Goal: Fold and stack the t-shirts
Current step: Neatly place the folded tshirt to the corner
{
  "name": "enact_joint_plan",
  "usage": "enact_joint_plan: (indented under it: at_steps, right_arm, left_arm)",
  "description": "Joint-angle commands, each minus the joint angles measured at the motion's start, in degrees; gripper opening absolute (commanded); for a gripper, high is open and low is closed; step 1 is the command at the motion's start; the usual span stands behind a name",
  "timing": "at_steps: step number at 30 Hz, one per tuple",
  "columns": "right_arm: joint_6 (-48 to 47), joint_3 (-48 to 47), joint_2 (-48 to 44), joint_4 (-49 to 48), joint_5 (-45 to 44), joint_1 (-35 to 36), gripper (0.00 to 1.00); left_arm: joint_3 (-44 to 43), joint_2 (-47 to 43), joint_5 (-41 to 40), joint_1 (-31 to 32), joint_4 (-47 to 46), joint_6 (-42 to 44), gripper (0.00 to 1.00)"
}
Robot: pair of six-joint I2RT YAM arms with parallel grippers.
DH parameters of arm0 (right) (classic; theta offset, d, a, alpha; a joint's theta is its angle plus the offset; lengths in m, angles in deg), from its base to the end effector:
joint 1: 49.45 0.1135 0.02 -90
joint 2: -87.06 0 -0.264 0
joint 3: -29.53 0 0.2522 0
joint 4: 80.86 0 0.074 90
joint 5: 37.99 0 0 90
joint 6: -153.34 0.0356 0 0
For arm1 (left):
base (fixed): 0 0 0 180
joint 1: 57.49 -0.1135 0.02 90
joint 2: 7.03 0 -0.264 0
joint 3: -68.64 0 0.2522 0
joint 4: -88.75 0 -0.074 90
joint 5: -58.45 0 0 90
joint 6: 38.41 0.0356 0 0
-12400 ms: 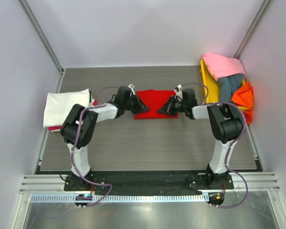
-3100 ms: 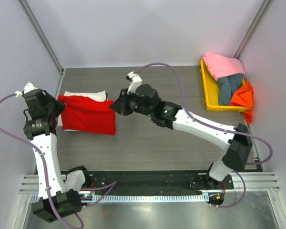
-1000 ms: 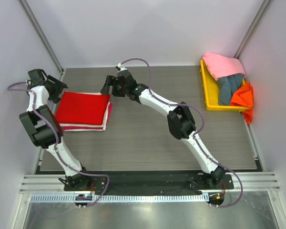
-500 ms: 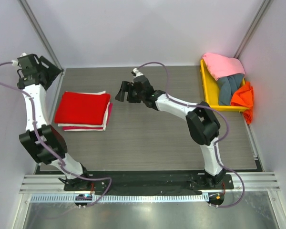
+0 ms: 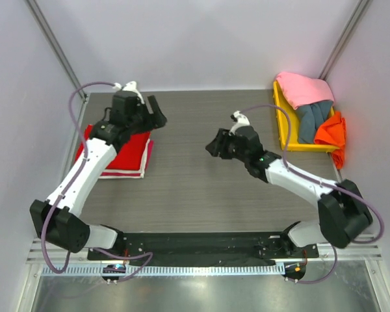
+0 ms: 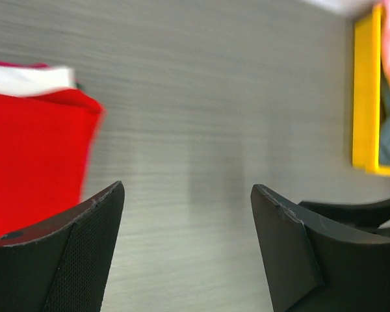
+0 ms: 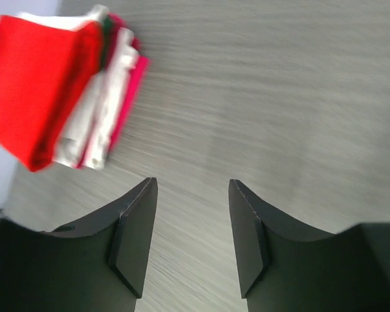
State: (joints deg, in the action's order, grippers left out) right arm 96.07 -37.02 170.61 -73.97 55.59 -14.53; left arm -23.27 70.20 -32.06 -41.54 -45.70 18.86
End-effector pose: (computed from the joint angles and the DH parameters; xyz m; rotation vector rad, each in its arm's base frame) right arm 0.2707 0.1917 0.2577 -0.0821 2.0811 0.8084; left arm 0.2882 -0.0820 0.3786 -0.3190 2.1257 -0.4938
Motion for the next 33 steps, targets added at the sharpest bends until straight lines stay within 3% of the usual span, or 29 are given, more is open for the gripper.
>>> enact_joint_plan:
  at_steps: [1,8,10,13,14,16,17,20,24,33]
  right_arm:
    - [-1.71,8.04,-9.26,-0.87,-5.66,-0.99,0.52]
    - [-0.48,19.83,-21.75,3.27,-10.86,-1.25,0.51]
    - [0.14,22.46,-24.12,3.8,-11.39,-1.25,0.43]
    - [1.46,24.93,-25.54,3.97,-11.66,-1.25,0.35]
    - [1.63,25.28,-25.89,3.97,-11.75,-1.25,0.34]
    - [1.81,25.81,-25.8,4.32,-11.66,-1.25,0.31]
    - [1.64,25.81,-25.54,4.33,-11.75,-1.25,0.3]
    - [1.28,25.81,-24.84,4.5,-11.75,-1.25,0.28]
    - [1.11,25.29,-23.44,4.41,-11.48,-1.17,0.27]
    - [1.2,24.32,-21.85,4.41,-10.78,-1.25,0.25]
  left_arm:
    - [0.36,2.91,-5.11,7.24,-3.14,1.53,0.78]
    - [1.16,13.46,-6.43,11.82,-2.96,2.23,0.74]
    - [0.98,16.18,-7.57,12.88,-2.53,3.72,0.68]
    - [1.33,21.28,-9.24,13.94,-2.87,3.99,0.5]
    - [1.42,22.25,-9.76,14.03,-3.05,4.25,0.39]
    - [1.94,24.8,-11.6,14.11,-3.57,4.43,0.26]
    - [2.04,25.51,-11.96,14.03,-3.75,4.78,0.14]
    - [1.86,28.67,-15.99,14.03,-2.88,5.74,0.0]
    - [1.68,32.01,-19.61,13.59,-1.38,6.54,0.0]
    - [2.92,36.67,-15.3,9.37,-1.47,6.54,0.0]
